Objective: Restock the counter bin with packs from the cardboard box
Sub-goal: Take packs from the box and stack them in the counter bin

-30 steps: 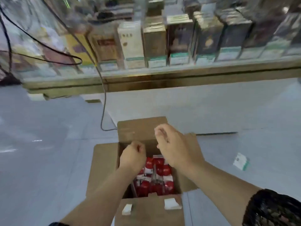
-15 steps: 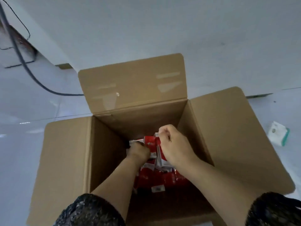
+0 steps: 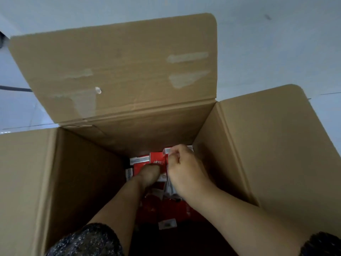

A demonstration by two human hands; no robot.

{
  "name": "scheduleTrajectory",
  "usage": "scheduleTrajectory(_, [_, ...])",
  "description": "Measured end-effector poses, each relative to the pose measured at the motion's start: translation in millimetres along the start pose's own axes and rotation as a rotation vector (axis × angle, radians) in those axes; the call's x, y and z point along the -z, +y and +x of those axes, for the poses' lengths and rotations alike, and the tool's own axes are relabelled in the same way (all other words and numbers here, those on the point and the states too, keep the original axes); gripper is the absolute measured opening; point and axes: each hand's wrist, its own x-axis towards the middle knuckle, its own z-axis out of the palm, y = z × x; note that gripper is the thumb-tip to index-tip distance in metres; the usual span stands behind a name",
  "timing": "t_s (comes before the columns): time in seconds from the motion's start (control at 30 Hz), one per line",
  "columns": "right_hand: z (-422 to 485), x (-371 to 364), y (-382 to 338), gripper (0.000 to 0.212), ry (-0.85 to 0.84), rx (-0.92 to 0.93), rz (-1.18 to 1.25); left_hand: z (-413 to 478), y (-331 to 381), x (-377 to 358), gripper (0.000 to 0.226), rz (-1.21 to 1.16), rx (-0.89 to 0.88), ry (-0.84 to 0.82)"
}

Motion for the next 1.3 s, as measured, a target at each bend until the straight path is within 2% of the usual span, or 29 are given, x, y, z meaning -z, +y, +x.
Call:
scheduleTrajectory(0.2, [-5, 10, -8, 0.024, -0.003, -0.028, 0.079, -21, 16, -4, 0.019, -0.147, 0.027, -0.018])
scheduleTrajectory(0.3, [-14, 21, -18, 0.025, -0.014, -0.03, 0.105, -38, 22, 1, 0.019, -0.195, 0.021, 0.067])
scheduleTrajectory(0.4, [-33, 36, -39, 0.026, -0.028, -0.004, 0.103, -31, 10, 20, 0.049, -0.243, 0.014, 0.248])
scheduleTrajectory(0.47, [-50, 46, -56, 0.026, -0.052, 0.034, 0.071, -31, 2, 33, 0.055, -0.251, 0.013, 0.295])
scheduleTrajectory(0.6, [-93, 74, -93, 0.025, -0.084, 0.112, 0.037, -154, 51, 53, 0.022, -0.329, -0.052, 0.313])
scheduleTrajectory(0.67, [-118, 91, -111, 0.027, -0.097, 0.152, -0.008, -203, 61, 57, 0.016, -0.421, -0.102, 0.314])
scheduleTrajectory(0.73, [-145, 112, -132, 0.03, -0.09, 0.212, -0.053, -254, 71, 58, 0.011, -0.508, -0.187, 0.291])
scheduleTrajectory(0.9, [-210, 178, -199, 0.034, -0.023, 0.365, -0.111, -379, 117, 65, 0.02, -0.632, -0.454, 0.274])
scheduleTrajectory(1.1, [-285, 270, -290, 0.047, 0.216, 0.568, -0.087, -521, 206, 80, 0.016, -0.664, -0.843, 0.451])
scheduleTrajectory(1.3, [-350, 365, -371, 0.047, 0.41, 0.723, -0.063, -634, 294, 105, 0.023, -0.617, -1.101, 0.596])
